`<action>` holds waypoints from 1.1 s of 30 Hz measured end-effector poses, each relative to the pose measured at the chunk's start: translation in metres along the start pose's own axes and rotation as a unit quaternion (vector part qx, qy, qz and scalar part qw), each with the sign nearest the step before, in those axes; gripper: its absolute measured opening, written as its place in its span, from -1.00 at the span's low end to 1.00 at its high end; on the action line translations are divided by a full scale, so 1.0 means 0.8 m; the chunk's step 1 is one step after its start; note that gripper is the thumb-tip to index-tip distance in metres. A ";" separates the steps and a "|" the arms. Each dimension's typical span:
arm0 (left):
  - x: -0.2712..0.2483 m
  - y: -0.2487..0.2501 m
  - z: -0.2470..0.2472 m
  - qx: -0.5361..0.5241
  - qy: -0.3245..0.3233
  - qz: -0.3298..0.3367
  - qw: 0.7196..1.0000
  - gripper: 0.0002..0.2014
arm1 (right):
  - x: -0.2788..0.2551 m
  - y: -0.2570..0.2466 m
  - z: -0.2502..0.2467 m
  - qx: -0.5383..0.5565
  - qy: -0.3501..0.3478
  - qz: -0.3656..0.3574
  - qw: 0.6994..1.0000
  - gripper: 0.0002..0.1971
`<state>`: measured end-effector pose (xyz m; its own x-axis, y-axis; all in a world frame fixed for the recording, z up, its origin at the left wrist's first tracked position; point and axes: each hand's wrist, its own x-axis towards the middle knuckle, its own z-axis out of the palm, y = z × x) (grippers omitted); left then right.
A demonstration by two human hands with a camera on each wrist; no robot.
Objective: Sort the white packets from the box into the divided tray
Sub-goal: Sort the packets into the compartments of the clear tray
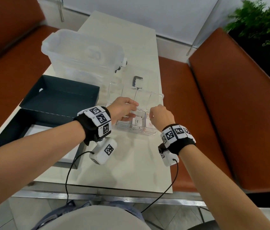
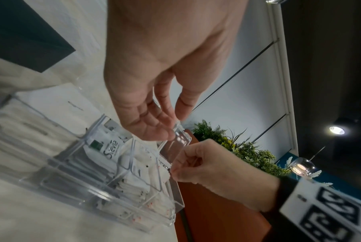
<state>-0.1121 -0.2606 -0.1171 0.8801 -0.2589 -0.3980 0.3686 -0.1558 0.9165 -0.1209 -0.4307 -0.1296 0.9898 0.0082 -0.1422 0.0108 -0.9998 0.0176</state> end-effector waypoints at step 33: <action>-0.120 -0.158 -0.360 0.351 0.207 -0.068 0.911 -0.57 | -0.036 -0.365 0.032 -0.238 -0.344 -0.413 0.809 -0.82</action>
<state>-0.1567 0.0587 -0.1824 0.9312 0.1680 -0.3235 0.3294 -0.7677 0.5496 -0.1562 -0.1392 -0.1560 0.3056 0.4949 -0.8134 0.8439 -0.5365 -0.0094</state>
